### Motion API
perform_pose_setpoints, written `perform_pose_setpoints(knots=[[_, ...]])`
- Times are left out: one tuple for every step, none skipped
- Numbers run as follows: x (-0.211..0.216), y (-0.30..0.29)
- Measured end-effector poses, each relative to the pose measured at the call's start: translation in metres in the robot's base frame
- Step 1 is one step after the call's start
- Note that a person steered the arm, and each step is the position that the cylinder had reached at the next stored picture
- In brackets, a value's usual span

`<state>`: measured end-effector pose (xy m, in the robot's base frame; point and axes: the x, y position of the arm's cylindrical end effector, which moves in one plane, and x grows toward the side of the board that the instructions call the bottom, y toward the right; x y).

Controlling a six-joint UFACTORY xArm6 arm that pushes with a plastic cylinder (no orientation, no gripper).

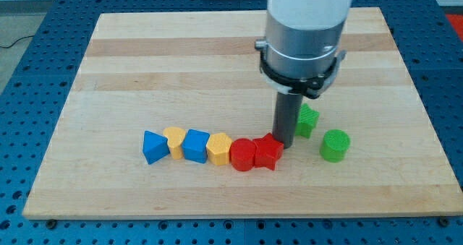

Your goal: Move the green star top right to the green circle

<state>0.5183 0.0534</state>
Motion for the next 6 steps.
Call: perform_pose_setpoints(knots=[[0.000, -0.010], [-0.003, -0.011], [-0.016, -0.011], [-0.029, -0.011], [-0.030, 0.015], [-0.030, 0.059]])
